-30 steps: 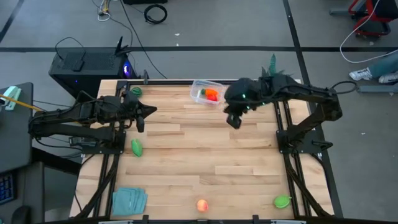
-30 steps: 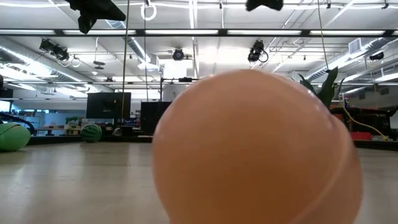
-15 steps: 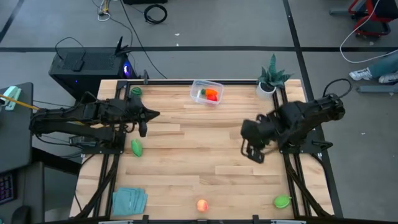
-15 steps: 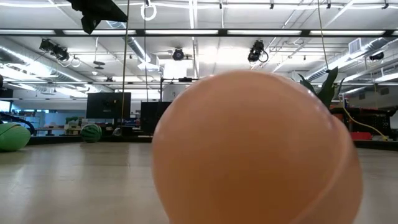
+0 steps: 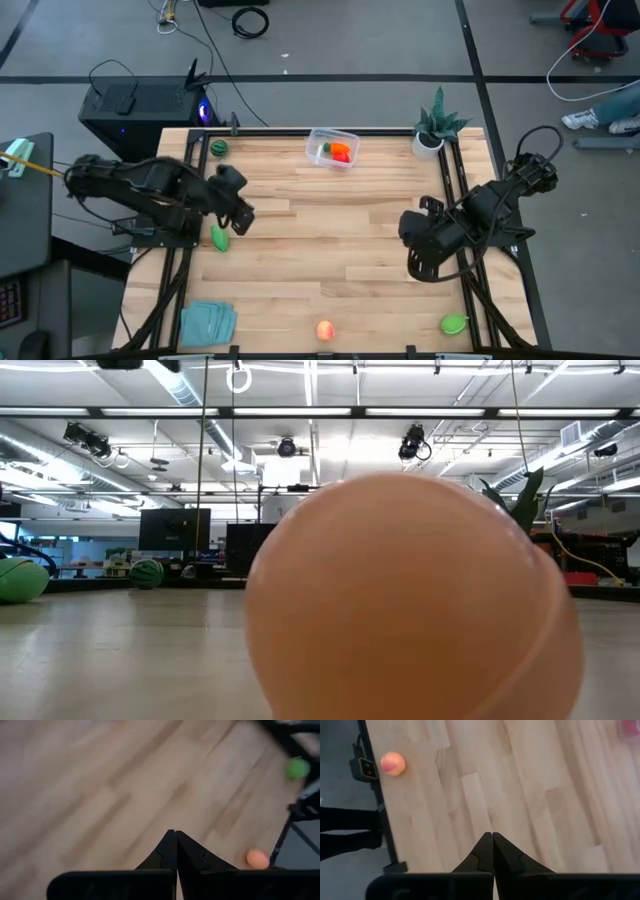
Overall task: Pick and placing Produce into tupperware
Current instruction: Put the corn into the transparent container
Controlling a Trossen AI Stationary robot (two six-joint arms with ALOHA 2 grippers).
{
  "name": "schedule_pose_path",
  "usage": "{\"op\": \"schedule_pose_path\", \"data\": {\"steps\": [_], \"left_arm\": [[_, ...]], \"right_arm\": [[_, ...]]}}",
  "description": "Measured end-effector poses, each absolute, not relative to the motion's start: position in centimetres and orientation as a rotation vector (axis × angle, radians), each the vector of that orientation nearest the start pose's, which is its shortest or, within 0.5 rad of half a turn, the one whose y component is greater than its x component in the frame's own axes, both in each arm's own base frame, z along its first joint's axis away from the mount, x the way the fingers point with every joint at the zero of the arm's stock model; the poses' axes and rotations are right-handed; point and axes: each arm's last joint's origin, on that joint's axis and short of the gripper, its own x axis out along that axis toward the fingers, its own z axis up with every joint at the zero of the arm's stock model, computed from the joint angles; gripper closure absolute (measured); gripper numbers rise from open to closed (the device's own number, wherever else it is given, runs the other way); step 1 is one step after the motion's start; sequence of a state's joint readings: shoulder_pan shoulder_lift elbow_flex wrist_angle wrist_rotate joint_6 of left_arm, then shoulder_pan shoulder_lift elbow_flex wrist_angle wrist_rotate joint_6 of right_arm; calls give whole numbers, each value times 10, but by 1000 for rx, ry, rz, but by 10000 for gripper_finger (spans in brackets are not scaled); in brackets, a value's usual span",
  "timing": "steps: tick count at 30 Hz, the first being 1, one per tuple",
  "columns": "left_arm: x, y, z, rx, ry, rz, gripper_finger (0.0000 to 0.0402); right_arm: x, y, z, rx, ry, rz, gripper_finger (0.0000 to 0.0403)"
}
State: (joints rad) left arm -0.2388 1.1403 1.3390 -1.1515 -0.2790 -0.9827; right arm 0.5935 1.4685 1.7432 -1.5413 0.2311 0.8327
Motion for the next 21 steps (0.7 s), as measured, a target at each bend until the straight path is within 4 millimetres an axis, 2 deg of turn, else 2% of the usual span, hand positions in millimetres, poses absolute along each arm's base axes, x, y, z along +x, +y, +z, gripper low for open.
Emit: {"op": "schedule_pose_path", "data": {"steps": [3,7,13,17,21], "left_arm": [[194,-53,369,-824,940,553,399],[200,-74,354,-982,1092,652,399],[196,-96,335,-1061,1288,896,399],[190,-102,331,-1083,1286,1043,397],[186,-103,333,-1111,1231,1078,397]], "right_arm": [[204,129,399,196,1174,-178,399],[204,129,399,152,1177,-149,400],[206,130,400,84,1163,-88,399],[213,135,403,59,1086,-8,401],[220,140,408,27,994,75,400]]}}
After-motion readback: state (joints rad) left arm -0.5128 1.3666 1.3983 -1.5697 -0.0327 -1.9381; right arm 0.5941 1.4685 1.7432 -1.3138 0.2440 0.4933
